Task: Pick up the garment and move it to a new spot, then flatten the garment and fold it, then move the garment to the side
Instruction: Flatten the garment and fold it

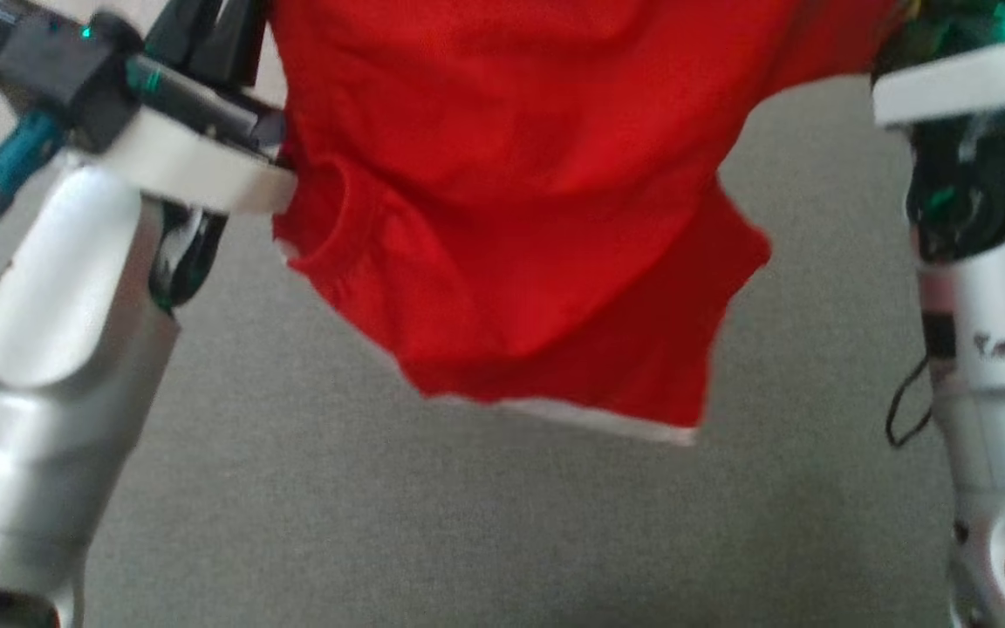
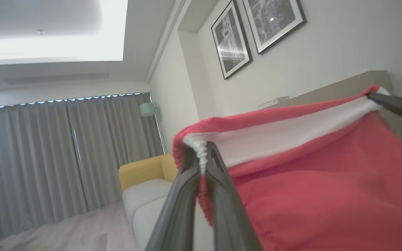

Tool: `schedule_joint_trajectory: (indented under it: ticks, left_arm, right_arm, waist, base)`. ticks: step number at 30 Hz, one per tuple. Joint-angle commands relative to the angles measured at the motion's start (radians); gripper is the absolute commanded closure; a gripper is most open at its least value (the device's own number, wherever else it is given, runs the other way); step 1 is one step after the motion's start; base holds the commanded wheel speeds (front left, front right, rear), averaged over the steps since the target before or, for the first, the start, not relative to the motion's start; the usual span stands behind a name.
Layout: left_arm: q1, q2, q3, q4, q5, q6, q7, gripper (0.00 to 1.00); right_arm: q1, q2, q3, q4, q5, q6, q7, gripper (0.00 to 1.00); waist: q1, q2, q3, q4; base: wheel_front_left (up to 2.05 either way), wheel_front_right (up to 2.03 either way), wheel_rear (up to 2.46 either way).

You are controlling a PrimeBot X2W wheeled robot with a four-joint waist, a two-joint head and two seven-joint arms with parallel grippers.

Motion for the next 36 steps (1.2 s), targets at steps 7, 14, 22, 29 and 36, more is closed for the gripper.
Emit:
schedule_joint_trajectory:
  ticks: [7,14,22,29,36]
  left_arm:
    - [-0.299,-0.024,0.019,0.176,0.041,0.025,-0.057,1.00]
    - [-0.319,-0.116,0.064,0.255,0.042,0.021,-0.077,1.00]
    - [0.019,-0.167,0.082,0.343,0.023,0.007,-0.077,1.00]
    - [0.361,-0.246,0.095,0.414,-0.029,0.003,-0.077,1.00]
    - [0.613,-0.280,0.051,0.373,-0.126,0.002,-0.077,1.00]
  right_arm:
    - [-0.313,0.022,-0.006,0.163,-0.121,-0.001,-0.067,1.00]
    - [-0.425,0.033,-0.084,0.341,-0.159,-0.001,-0.140,1.00]
    - [-0.136,0.019,0.001,0.426,-0.079,-0.001,-0.146,1.00]
    - [0.207,0.034,0.037,0.421,0.057,-0.001,-0.147,1.00]
    - [0.455,0.010,0.081,0.339,0.173,-0.001,-0.147,1.00]
  waist:
    - [0.0000,0.0000,0.220,-0.045]
    - [0.0000,0.0000,0.254,-0.053]
    - [0.0000,0.0000,0.203,-0.060]
    - [0.0000,0.0000,0.153,-0.071]
    - [0.0000,0.0000,0.034,-0.057]
  base:
    - [0.00,0.00,0.00]
    - [0.00,0.00,0.00]
    - [0.00,0.00,0.00]
    - [0.00,0.00,0.00]
    - [0.00,0.00,0.00]
